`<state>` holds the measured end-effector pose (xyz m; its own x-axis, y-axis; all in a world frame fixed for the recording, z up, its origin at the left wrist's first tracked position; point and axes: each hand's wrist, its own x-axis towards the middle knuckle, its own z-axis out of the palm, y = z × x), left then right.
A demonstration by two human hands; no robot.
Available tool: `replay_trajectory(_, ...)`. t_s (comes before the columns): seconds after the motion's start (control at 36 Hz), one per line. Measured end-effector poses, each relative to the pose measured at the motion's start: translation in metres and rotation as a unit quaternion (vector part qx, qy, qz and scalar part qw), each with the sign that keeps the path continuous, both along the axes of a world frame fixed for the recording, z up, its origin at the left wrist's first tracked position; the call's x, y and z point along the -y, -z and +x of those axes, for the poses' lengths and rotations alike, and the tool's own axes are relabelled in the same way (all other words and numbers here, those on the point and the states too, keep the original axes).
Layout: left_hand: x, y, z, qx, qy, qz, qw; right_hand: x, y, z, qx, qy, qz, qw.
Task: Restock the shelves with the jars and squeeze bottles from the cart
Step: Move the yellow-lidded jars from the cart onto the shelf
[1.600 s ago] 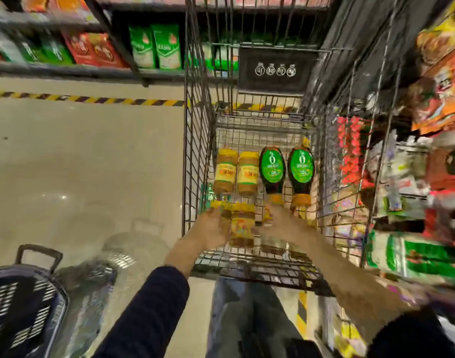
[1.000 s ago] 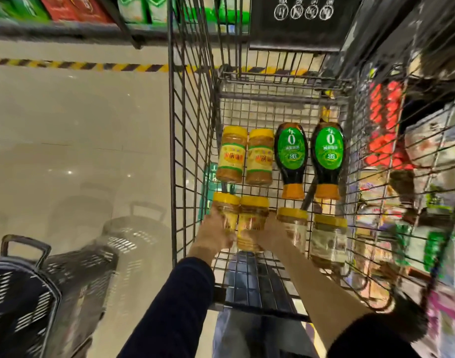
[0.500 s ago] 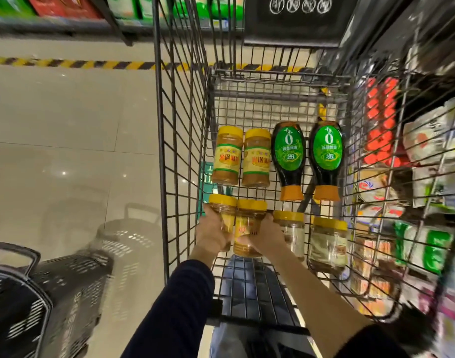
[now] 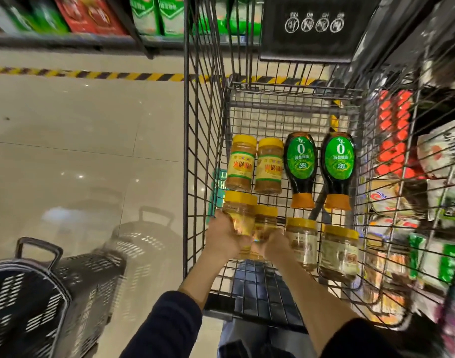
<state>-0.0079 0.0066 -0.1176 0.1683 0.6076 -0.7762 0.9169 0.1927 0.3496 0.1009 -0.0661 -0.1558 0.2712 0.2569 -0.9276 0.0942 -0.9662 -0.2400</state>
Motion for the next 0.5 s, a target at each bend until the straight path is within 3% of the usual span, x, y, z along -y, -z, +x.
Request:
replay_trajectory(0.08,0.010,0.024,-0.012,0.038,-0.035,-0.012,0.999,0.003,-0.003,0.001,0.025,-0.030,0.028,0.999)
replay_trajectory(0.19,0.006,-0.031,-0.003,0.074,-0.067,-0.024,0.995,-0.003,-0.019,0.003,0.040,-0.053,-0.018,0.998)
replay_trajectory(0.5,0.009,-0.097,0.009,0.179,-0.112,0.018,0.977,-0.002,-0.061,0.033,-0.013,0.000,0.090,0.996)
